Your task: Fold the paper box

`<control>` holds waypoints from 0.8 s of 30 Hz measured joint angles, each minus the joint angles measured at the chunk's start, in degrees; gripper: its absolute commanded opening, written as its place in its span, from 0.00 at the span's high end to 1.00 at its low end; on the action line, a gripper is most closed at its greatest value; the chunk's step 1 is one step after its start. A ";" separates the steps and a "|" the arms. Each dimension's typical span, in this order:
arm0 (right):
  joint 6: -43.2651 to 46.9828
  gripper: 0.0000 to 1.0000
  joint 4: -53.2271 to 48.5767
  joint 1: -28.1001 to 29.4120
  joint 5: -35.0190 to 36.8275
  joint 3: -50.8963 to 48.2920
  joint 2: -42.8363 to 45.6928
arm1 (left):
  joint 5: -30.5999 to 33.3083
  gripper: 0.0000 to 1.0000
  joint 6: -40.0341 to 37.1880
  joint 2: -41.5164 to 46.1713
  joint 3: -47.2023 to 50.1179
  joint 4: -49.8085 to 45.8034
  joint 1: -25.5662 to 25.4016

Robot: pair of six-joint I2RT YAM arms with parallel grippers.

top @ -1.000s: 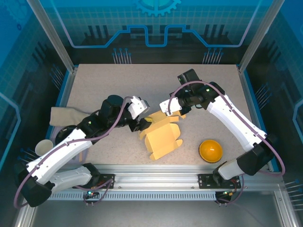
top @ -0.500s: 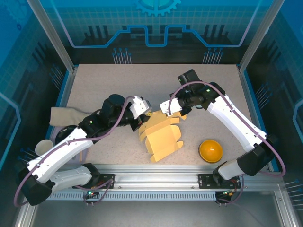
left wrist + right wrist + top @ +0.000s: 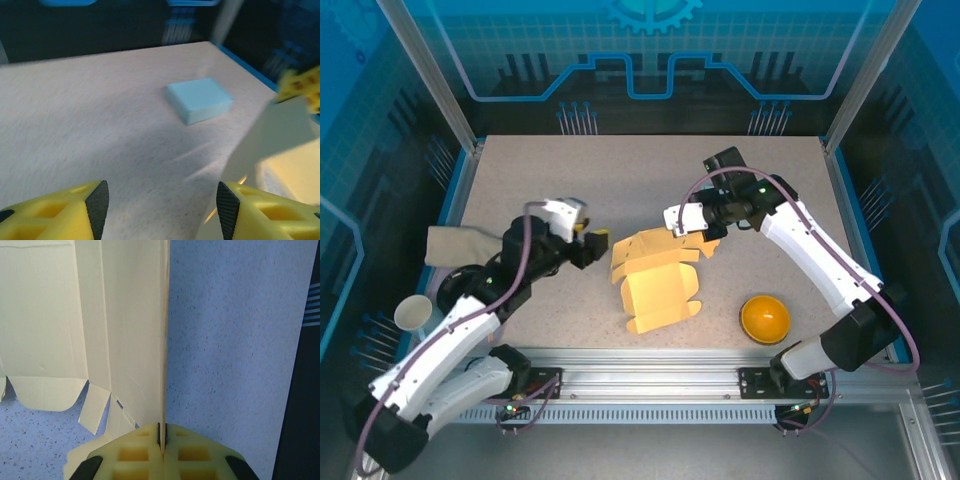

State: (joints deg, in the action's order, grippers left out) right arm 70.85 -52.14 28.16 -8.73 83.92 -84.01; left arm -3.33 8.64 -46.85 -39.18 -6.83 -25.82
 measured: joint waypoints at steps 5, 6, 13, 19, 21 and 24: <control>-2.10 1.00 2.32 -2.93 -1.20 -1.77 -0.26 | -0.55 0.33 11.82 9.60 14.27 2.64 0.96; -2.32 1.00 2.58 -3.10 -1.68 -1.77 -0.48 | -0.39 0.33 13.42 10.67 16.31 2.84 0.98; -2.49 1.00 2.93 -3.10 -5.70 -1.90 -1.14 | -0.59 0.32 19.71 5.16 20.94 7.61 1.46; -2.25 1.00 2.86 -3.10 -8.55 -3.65 -1.09 | -6.08 0.32 20.13 0.44 21.03 14.10 2.47; -2.29 1.00 2.93 -3.26 -9.01 -3.74 -1.09 | -9.25 0.32 20.31 -0.04 21.11 16.57 2.47; -2.29 1.00 2.91 -3.61 -10.14 -3.74 -1.07 | -13.60 0.32 21.05 -0.90 21.24 20.31 2.36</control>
State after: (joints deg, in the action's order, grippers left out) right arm 68.55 -49.23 24.56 -18.87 80.18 -85.08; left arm -16.93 29.69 -47.75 -17.93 13.47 -23.46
